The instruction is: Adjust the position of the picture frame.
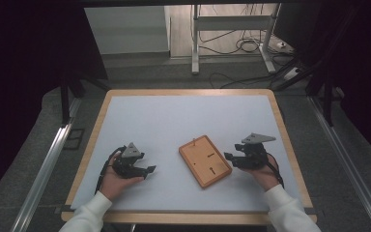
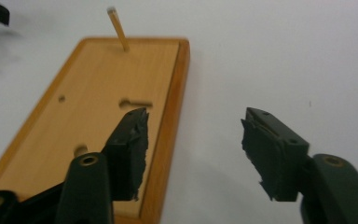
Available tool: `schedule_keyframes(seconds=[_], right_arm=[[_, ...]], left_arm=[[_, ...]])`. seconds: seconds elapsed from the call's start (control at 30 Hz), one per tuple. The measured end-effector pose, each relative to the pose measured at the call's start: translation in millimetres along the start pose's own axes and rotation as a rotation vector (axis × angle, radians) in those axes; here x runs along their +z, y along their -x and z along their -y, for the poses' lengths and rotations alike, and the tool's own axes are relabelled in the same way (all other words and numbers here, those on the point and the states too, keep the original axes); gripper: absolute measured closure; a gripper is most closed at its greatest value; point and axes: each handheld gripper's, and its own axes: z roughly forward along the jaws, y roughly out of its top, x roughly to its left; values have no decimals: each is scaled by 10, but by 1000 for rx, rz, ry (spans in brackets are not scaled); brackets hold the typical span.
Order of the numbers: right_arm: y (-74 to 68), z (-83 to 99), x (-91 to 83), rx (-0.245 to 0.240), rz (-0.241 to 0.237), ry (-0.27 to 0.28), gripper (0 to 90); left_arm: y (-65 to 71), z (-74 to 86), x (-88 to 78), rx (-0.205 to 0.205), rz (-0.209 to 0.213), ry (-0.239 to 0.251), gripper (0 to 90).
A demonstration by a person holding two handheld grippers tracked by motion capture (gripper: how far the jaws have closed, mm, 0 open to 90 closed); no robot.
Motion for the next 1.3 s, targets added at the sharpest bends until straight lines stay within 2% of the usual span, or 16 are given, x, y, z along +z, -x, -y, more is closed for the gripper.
schedule_keyframes(seconds=[0.07,0.13,0.23,0.3,0.33,0.37,0.4,0.53,0.73,0.8,1.1,1.3], right_arm=[[33,82,-3,-14,-4,-27,525],[64,141,-9,1,-35,-43,618],[67,170,-8,-6,-43,-58,741],[48,169,-9,-14,-52,-65,814],[48,169,-9,-14,-52,-65,814],[12,168,-3,-40,-53,-79,861],[1,169,-2,-41,-55,-86,876],[-10,176,16,-50,-63,-104,895],[14,185,-1,-53,-46,-122,897],[12,207,-7,-68,-38,-138,897],[-64,269,8,-103,-58,-172,898],[-64,280,16,-81,-56,-175,900]], left_arm=[[-2,-1,2,3,1,0,273],[-3,0,6,4,3,-1,273],[4,1,13,4,9,-1,274],[16,1,16,7,12,-3,273],[16,1,16,7,12,-3,273],[22,2,20,9,14,-3,273],[22,2,22,10,15,-3,273],[15,2,20,9,16,-4,274],[12,4,25,7,17,-6,274],[13,5,28,7,19,-6,273],[8,4,26,8,18,-6,274],[8,2,24,10,17,-5,274]])
